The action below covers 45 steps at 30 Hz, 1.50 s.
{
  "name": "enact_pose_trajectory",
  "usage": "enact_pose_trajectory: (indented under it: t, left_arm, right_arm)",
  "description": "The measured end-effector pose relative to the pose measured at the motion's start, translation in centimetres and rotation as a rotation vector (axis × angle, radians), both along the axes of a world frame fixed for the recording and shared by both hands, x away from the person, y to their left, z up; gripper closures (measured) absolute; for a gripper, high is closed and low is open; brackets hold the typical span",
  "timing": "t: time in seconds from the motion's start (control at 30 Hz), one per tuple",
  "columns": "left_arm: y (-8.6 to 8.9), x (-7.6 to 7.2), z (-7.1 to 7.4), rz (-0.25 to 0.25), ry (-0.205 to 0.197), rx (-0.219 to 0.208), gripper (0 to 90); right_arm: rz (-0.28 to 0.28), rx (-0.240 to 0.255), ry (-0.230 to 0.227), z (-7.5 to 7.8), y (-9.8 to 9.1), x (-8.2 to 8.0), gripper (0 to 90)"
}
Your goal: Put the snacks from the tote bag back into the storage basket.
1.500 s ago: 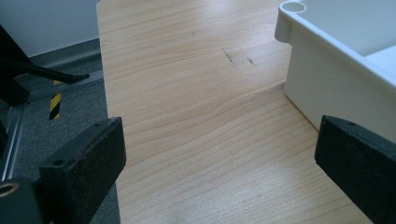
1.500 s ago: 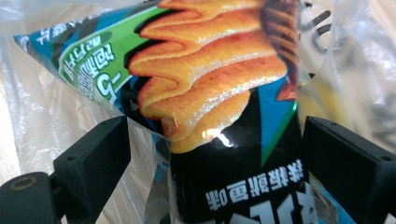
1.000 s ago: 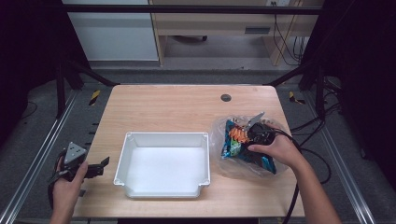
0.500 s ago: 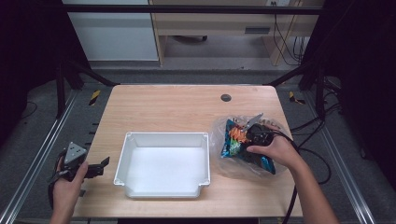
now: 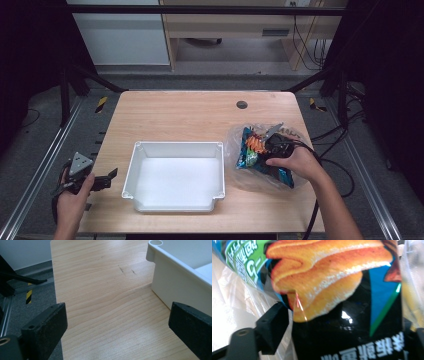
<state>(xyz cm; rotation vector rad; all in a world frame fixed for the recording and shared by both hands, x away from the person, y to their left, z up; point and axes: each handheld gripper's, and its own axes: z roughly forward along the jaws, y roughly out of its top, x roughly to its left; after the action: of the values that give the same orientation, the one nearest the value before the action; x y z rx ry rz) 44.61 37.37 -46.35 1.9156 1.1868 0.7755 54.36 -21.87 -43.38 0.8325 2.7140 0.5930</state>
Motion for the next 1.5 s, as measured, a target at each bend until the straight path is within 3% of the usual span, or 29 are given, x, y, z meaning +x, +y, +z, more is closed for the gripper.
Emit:
enact_pose_trajectory:
  t: [0.17, 0.77, 1.33, 1.5]
  left_arm:
    - [0.0, 0.0, 0.0, 0.0, 0.0, 0.001, 1.9]
    - [0.1, 0.0, 0.0, 0.0, 0.002, -0.001, 1.9]
    - [0.1, 0.0, 0.0, 0.0, 0.001, 0.0, 1.9]
    - [0.1, 0.0, 0.1, 0.0, 0.002, 0.0, 1.9]
  right_arm:
    - [0.002, -0.01, -0.01, 0.2, -0.3, -0.1, 33.3]
    - [0.016, -0.002, -0.035, 0.9, -0.5, -0.6, 40.2]
    - [-0.023, 0.115, -0.13, 3.5, -2.0, -2.1, 40.6]
    - [-0.026, 0.123, -0.161, 4.7, -2.2, -2.5, 40.7]
